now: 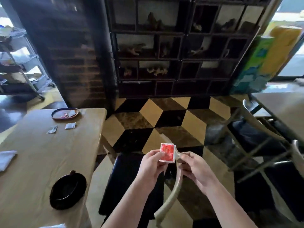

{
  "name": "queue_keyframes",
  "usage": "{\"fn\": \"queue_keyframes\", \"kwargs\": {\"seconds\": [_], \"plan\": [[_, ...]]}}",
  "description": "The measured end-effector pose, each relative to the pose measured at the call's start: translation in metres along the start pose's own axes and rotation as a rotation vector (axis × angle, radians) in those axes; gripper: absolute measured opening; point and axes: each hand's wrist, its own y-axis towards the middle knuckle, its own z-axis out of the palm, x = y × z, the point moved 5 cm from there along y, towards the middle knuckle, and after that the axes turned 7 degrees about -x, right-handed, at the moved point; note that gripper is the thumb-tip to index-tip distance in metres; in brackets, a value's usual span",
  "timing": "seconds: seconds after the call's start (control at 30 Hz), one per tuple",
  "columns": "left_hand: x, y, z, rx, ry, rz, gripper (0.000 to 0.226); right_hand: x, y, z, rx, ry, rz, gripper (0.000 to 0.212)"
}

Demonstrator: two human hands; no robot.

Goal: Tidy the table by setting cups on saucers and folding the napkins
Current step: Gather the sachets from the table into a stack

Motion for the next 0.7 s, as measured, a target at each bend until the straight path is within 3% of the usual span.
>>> {"fn": "queue_keyframes", "kwargs": {"seconds": [0.2, 0.4, 0.7], "plan": [[0.067, 0.020, 0.149, 0.064, 0.082, -0.086, 0.028, -0.012, 0.042, -0.137, -0.126, -0.027, -0.097, 0.013], [0.096, 0.051, 0.262, 0.135, 0.192, -0.127, 0.031, -0.021, 0.092, -0.258, -0.209, -0.087, -0.042, 0.027], [0.061, 0.160, 0.303, 0.029, 0.096, -0.117, 0.030, 0.024, 0.221, -0.272, -0.082, -0.141, -0.010, 0.014]]}}
